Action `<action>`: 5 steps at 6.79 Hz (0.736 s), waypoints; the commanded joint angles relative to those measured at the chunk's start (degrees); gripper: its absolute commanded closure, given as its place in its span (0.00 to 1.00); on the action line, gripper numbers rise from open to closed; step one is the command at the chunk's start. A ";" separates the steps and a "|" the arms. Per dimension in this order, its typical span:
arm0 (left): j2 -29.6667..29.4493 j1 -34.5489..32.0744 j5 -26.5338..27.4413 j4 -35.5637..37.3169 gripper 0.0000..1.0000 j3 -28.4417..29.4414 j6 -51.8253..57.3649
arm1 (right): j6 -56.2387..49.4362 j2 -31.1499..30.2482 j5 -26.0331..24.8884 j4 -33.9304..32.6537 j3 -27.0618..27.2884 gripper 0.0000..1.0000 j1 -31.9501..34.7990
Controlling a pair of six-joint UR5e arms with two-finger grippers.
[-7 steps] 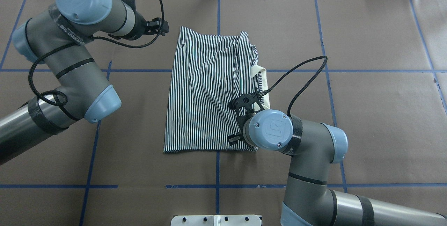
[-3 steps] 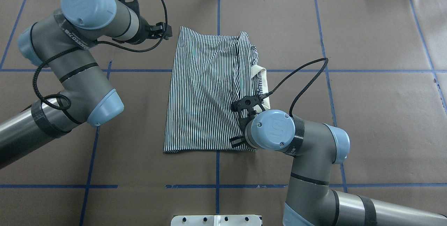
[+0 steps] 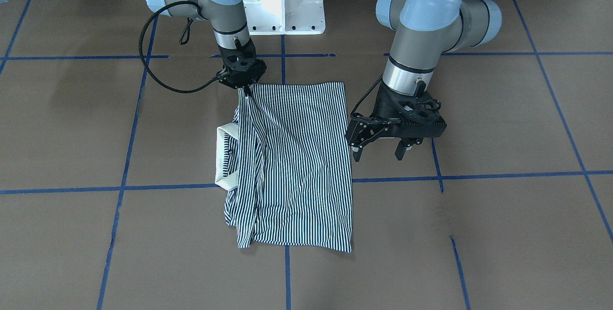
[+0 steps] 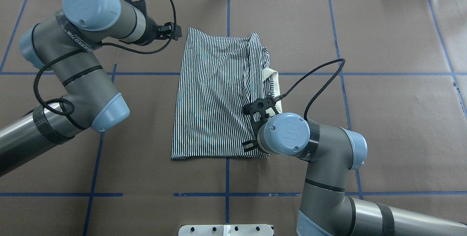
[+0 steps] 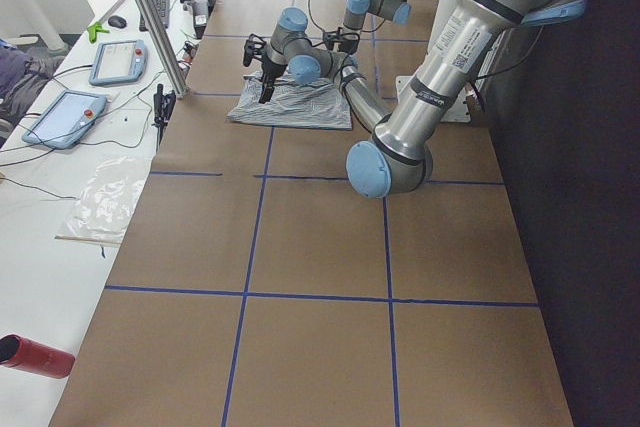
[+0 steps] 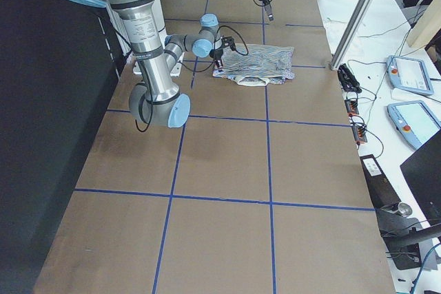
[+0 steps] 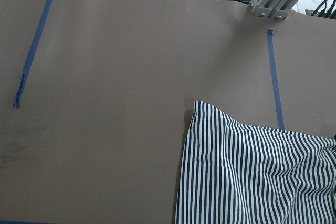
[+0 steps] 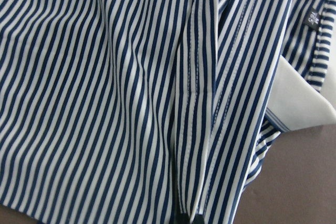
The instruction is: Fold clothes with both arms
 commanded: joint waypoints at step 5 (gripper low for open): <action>0.17 0.09 0.09 -0.40 0.00 0.26 0.08 | 15.91 -7.90 3.14 -0.46 5.88 0.01 -0.29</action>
